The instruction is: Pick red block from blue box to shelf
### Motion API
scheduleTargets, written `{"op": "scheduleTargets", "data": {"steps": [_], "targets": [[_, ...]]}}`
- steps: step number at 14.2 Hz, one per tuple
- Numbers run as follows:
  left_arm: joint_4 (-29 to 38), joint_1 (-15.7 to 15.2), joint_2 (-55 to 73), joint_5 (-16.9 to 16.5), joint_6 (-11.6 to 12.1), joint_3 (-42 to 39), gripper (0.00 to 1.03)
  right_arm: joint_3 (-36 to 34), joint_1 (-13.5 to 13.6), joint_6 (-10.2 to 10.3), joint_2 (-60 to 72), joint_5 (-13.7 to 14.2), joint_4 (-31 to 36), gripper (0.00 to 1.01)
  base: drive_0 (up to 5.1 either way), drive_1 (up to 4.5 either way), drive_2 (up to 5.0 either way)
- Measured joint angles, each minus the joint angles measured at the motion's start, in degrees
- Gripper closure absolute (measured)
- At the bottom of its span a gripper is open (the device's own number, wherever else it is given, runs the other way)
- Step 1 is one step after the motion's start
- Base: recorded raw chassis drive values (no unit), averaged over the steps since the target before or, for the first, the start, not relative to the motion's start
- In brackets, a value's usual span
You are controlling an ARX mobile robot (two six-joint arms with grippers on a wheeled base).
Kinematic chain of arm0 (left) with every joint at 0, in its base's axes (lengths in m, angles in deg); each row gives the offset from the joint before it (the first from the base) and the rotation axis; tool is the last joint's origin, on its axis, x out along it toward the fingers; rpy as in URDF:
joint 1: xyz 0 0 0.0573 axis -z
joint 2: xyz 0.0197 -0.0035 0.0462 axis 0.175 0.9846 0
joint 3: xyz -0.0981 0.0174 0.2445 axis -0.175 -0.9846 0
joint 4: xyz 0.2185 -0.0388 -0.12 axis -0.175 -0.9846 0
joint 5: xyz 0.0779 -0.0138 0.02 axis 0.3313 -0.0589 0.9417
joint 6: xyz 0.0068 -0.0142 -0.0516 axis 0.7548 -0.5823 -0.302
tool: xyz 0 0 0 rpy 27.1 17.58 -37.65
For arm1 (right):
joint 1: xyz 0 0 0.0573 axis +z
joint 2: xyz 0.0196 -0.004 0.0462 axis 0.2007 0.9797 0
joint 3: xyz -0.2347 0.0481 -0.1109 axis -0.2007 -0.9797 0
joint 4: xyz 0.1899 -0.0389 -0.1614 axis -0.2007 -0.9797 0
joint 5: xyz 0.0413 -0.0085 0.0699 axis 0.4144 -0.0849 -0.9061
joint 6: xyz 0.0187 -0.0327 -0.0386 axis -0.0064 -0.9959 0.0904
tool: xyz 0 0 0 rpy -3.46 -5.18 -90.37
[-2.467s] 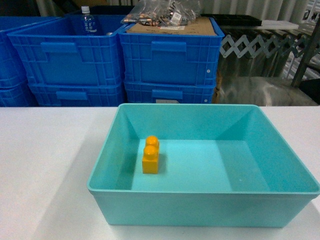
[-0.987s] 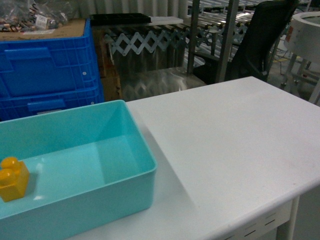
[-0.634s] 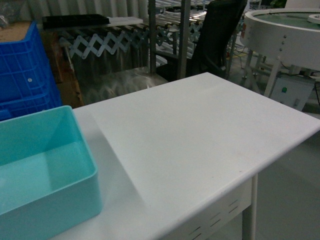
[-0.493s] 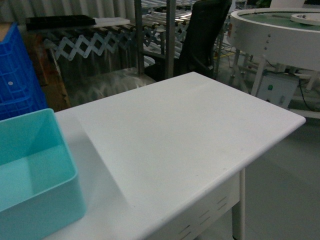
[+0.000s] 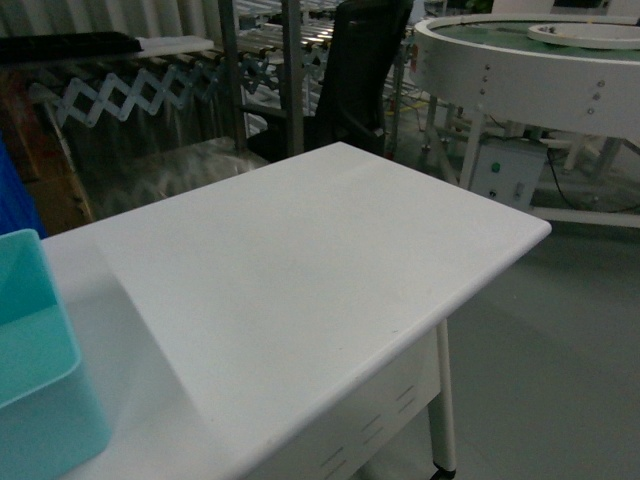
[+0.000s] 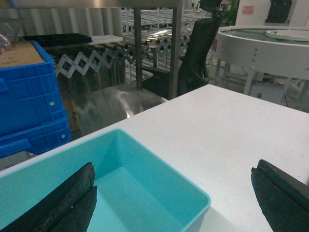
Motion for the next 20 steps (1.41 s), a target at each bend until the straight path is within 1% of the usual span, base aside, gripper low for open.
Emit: {"op": "scheduleTargets", "data": {"steps": [20], "targets": [[0.0, 0.0, 0.0, 0.0, 0.0, 0.0, 0.05, 0.0, 0.0, 0.0, 0.0, 0.0, 0.0, 0.72, -1.6, -1.56, -1.6]]}}
